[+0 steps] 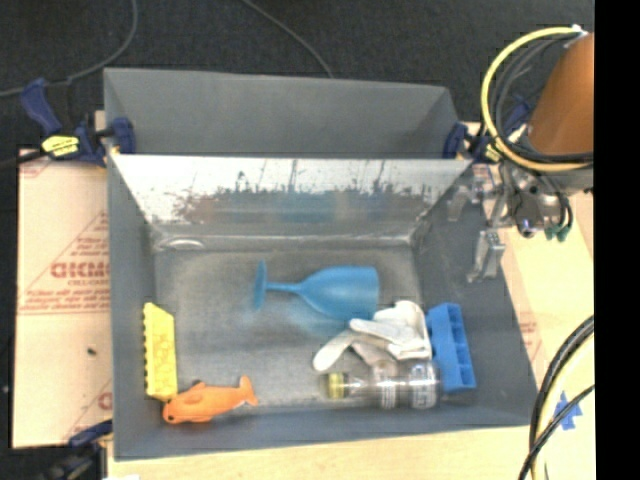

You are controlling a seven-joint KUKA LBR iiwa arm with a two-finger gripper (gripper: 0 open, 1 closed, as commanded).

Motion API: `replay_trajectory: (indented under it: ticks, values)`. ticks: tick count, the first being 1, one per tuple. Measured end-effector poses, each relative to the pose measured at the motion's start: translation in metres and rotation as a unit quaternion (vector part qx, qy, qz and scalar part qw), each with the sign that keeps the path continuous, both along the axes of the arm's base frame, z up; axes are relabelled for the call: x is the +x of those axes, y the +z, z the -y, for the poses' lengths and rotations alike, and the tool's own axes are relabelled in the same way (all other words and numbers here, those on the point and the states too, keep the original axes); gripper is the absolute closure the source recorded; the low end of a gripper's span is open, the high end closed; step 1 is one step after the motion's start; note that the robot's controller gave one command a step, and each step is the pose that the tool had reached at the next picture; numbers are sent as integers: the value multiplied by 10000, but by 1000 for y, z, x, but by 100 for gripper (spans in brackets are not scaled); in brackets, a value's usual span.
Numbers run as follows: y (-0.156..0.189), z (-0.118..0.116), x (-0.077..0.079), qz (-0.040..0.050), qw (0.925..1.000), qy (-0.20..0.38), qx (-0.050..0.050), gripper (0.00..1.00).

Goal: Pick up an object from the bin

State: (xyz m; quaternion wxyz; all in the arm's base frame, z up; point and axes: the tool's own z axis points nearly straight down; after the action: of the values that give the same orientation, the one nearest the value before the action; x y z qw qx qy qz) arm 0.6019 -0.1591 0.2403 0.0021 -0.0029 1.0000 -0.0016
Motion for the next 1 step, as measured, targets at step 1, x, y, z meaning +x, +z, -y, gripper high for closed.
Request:
replay_trajectory:
  ticks: [1]
  values:
    - [0,0,0,0,10000,3,-1,0]
